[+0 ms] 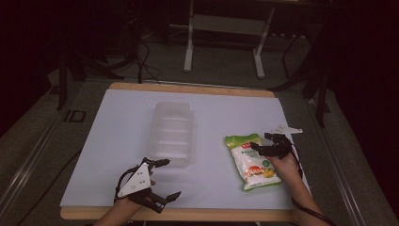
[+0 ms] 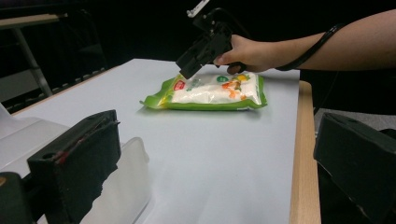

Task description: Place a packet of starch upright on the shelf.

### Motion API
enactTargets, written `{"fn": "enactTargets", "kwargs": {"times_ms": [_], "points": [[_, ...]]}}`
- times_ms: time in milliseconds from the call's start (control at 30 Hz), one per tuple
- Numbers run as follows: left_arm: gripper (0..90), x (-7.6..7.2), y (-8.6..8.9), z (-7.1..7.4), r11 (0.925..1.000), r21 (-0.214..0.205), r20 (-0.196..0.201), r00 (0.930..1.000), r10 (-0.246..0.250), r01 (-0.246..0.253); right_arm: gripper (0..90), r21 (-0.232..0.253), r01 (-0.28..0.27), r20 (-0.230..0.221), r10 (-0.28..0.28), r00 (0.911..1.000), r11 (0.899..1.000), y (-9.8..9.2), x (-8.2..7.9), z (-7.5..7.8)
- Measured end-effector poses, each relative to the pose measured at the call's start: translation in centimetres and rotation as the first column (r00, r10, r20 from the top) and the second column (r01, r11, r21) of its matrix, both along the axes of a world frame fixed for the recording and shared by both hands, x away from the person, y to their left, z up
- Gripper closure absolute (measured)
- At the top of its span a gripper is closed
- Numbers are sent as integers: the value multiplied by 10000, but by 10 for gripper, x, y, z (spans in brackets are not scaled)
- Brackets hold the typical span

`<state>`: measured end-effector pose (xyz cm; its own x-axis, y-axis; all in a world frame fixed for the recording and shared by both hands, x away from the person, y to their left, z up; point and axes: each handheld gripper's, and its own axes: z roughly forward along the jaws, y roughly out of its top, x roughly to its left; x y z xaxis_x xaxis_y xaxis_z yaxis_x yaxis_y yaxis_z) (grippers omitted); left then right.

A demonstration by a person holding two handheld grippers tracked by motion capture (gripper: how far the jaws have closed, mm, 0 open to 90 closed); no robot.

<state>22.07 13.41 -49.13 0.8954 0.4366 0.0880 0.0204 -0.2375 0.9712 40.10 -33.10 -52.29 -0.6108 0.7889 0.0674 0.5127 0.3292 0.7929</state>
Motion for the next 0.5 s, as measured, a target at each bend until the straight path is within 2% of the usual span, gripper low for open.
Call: {"fn": "enactTargets", "kwargs": {"times_ms": [200,433,500], "points": [[9,-1,-2,0,10000,24,5,10000,-76,76,132,-89,-85,-312,82,9995,9999,2,1,-8],[9,-1,-2,0,9999,94,-1,10000,-67,67,124,3,-167,-948,166,9954,9999,7,4,-11],[9,-1,-3,0,9999,89,10,10000,-65,65,159,-300,-214,-703,193,9973,9993,10,1,-9]]}}
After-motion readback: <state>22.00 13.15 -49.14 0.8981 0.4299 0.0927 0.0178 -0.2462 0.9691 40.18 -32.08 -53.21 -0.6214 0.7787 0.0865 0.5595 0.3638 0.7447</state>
